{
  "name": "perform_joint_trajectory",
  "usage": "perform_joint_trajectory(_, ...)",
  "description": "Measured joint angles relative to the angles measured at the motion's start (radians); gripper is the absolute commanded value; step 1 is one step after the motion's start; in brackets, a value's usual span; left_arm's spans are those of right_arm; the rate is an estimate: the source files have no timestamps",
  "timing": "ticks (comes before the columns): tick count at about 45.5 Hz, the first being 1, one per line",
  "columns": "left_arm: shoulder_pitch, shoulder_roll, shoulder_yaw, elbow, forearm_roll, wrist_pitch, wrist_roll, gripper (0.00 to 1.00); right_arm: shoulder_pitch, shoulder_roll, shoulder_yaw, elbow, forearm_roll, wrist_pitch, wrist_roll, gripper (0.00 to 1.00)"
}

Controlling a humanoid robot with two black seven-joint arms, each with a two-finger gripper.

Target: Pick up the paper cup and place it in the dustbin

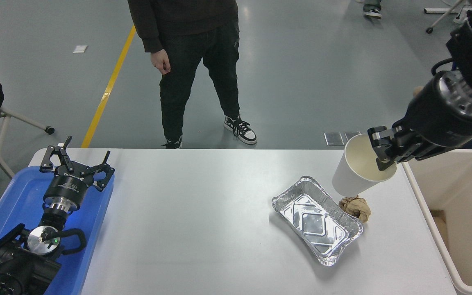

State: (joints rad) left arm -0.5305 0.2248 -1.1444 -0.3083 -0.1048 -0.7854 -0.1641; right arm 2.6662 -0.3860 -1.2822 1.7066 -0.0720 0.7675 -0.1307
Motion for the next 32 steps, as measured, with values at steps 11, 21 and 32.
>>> perform_joint_trajectory(11, -0.001, -0.001, 0.000, 0.001, -0.001, 0.000, -0.001, 0.99, -0.095, -0.111, -0.070, -0.154, -0.180, -0.021, -0.001, 0.00)
perform_joint_trajectory(21, -0.001, -0.001, 0.000, 0.001, -0.001, 0.000, -0.002, 0.99, -0.290, -0.256, -0.083, -0.318, -0.353, -0.191, -0.003, 0.00)
perform_joint_trajectory(32, -0.002, -0.002, 0.000, 0.001, -0.001, 0.000, -0.002, 0.99, -0.648, -0.365, -0.051, -0.532, -0.422, -0.522, -0.004, 0.00)
